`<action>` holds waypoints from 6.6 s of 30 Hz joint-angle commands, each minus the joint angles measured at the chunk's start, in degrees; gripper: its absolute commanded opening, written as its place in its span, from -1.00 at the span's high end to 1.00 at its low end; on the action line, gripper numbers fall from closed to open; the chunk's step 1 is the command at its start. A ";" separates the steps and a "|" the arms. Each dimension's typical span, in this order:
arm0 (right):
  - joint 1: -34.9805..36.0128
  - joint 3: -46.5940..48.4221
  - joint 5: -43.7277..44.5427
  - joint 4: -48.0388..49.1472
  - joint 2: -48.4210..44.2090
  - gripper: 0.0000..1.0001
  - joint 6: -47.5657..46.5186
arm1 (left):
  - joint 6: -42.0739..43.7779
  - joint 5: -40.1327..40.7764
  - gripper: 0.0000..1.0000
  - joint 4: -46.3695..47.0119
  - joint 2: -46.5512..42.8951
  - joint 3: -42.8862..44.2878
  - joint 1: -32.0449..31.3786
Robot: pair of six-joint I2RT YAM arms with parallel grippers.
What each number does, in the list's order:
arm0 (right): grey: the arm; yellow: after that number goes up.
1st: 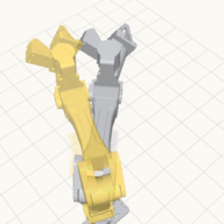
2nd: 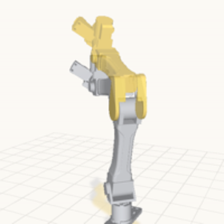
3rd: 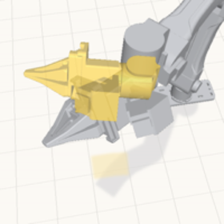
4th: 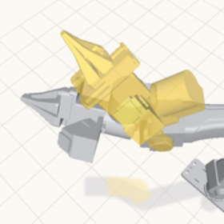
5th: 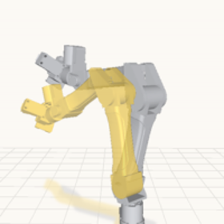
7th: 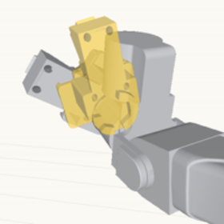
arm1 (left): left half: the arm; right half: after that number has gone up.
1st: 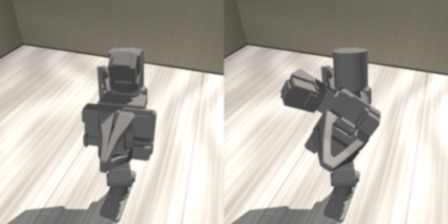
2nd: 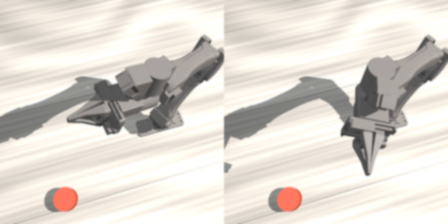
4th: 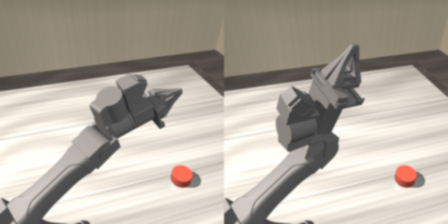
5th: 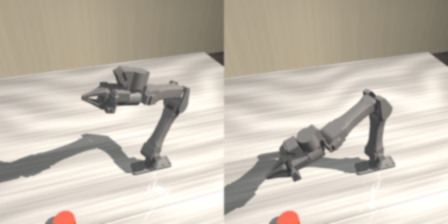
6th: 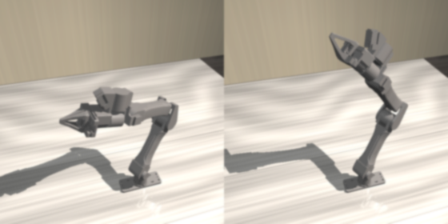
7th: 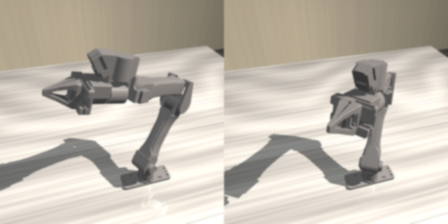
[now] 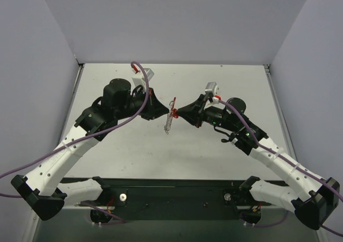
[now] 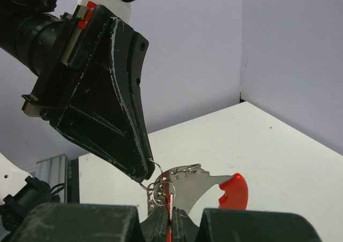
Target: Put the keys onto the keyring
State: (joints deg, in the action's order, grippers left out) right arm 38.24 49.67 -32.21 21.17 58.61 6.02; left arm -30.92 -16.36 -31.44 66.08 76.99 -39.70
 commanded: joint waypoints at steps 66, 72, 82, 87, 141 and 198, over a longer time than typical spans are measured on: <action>-2.73 0.96 0.04 4.76 -2.18 1.00 1.36 | 11.32 3.97 1.00 -3.98 -2.98 1.32 0.42; -2.82 1.04 -0.05 4.76 -2.36 1.00 1.45 | 12.20 4.76 1.00 -4.24 -3.33 1.06 0.33; -2.99 1.39 -0.49 4.85 -1.92 1.00 1.45 | 13.43 5.46 1.00 -4.77 -3.51 0.88 0.07; -2.99 1.57 -0.49 4.76 -1.74 1.00 1.45 | 14.22 6.34 1.00 -5.47 -3.24 1.06 -0.37; -3.70 0.78 -0.93 5.55 -2.36 1.00 1.54 | 20.02 15.30 1.00 -13.47 -1.22 3.78 -5.21; -3.79 -0.10 -4.97 6.43 -4.21 -0.52 4.08 | 21.42 26.56 1.00 -14.00 -3.33 5.80 -10.75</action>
State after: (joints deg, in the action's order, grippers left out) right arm 34.48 48.38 -33.52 22.98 54.02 9.67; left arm -10.02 9.41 -48.25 65.21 81.65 -50.50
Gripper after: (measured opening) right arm 0.732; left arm 0.022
